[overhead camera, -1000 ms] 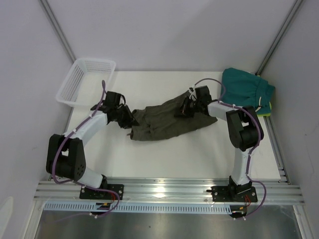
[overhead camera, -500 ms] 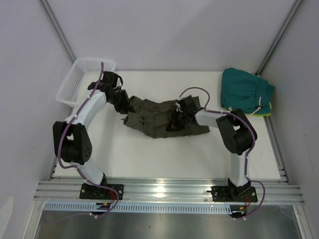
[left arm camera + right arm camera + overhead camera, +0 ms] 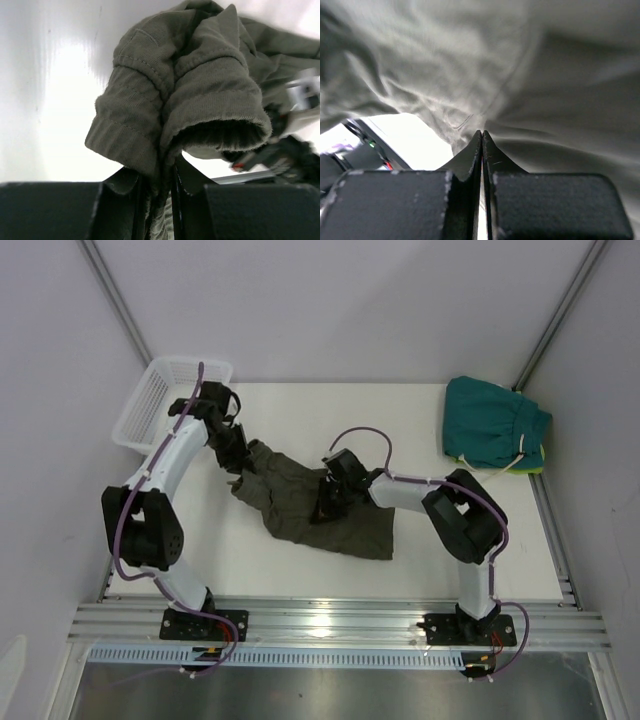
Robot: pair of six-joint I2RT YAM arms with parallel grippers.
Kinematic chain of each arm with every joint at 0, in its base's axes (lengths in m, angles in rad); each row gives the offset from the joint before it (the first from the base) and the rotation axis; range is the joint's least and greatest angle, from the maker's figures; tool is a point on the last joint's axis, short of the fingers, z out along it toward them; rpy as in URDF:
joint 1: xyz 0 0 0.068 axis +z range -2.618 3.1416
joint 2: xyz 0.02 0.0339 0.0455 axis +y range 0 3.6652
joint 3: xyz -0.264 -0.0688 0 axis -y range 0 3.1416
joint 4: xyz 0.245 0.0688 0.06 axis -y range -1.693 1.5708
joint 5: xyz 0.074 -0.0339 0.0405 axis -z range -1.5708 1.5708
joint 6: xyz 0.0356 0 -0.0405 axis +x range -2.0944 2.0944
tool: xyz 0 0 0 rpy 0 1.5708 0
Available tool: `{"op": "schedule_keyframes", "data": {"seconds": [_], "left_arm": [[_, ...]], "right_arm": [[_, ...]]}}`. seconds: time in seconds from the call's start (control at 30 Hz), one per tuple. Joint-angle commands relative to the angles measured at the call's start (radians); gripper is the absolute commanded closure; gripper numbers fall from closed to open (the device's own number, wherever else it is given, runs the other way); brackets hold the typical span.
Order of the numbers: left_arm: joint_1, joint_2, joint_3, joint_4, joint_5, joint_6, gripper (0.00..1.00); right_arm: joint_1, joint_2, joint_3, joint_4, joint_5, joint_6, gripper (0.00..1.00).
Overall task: Fold and stack the shorts
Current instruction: Fold the shorts
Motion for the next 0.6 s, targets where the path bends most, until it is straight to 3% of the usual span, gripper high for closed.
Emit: {"op": "schedule_keyframes", "data": {"seconds": [0.0, 0.17, 0.57], "left_arm": [[0.011, -0.075, -0.004, -0.012, -0.035, 0.038, 0.99], [0.011, -0.09, 0.015, -0.03, -0.022, 0.06, 1.0], [0.011, -0.124, 0.047, -0.071, 0.025, 0.069, 1.0]], "right_arm": [[-0.046, -0.085, 0.046, -0.017, 0.003, 0.039, 1.0], [-0.066, -0.093, 0.112, -0.028, -0.026, 0.059, 1.0], [-0.026, 0.099, 0.149, 0.009, -0.029, 0.087, 1.0]]}}
